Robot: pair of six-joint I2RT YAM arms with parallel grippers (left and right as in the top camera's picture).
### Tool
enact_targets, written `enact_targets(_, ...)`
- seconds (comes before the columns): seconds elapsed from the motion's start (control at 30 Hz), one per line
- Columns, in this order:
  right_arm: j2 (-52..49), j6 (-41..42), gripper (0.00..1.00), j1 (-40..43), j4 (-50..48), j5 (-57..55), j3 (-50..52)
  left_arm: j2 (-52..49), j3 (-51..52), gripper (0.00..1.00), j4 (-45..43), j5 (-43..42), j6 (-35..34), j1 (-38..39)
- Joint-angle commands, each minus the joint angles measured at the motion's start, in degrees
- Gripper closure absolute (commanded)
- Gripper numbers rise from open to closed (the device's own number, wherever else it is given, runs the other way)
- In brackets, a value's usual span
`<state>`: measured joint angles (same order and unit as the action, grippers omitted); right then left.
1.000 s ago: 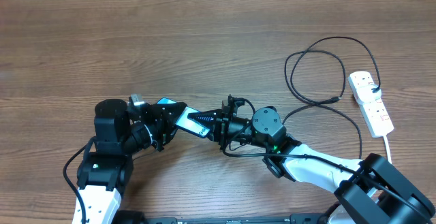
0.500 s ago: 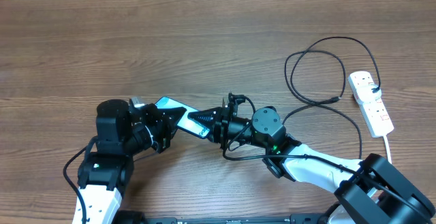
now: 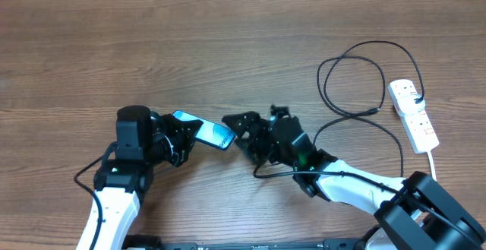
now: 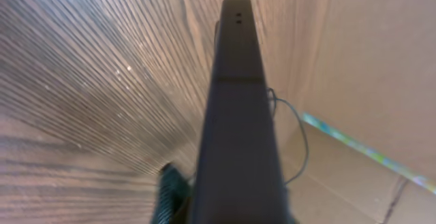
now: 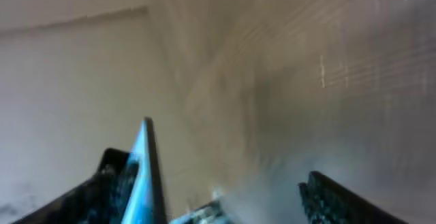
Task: Plug charger to phone and switch on socket
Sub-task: 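Open the right gripper and move it toward the black cable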
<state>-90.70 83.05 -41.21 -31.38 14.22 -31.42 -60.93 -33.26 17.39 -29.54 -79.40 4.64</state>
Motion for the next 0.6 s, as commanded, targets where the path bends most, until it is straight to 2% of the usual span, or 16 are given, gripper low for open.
enact_targets(0.0, 0.6, -23.1, 0.0, 2.8, 1.2, -5.8, -0.1, -2.8, -0.6, 0.96, -0.6, -2.7, 6.6, -0.1)
enact_targets(0.17, 3.9, -24.0, 0.0, 10.3, 9.5, -4.9, -0.8, -6.4, -0.6, 0.96, -1.5, -8.4, 13.6, -0.2)
enact_targets(0.3, 9.3, -30.2, 0.0, 15.8, 22.4, -4.8, -4.9, -8.1, -0.6, 0.96, -2.9, -11.0, 15.6, -0.2)
enact_targets(0.4, 12.4, -34.8, 0.0, 19.4, 37.4, -5.9, -11.1, -9.0, -0.6, 0.96, -5.1, -11.0, 15.6, -0.2)
enact_targets(0.47, 13.0, -37.8, 0.01, 21.7, 49.7, -9.5, -17.4, -9.4, -0.6, 0.96, -7.1, -11.0, 15.6, -0.2)
enact_targets(0.57, 12.7, -42.8, 0.0, 24.4, 62.3, -15.5, -24.8, -9.5, -0.6, 0.96, -9.8, -11.0, 15.6, -0.2)
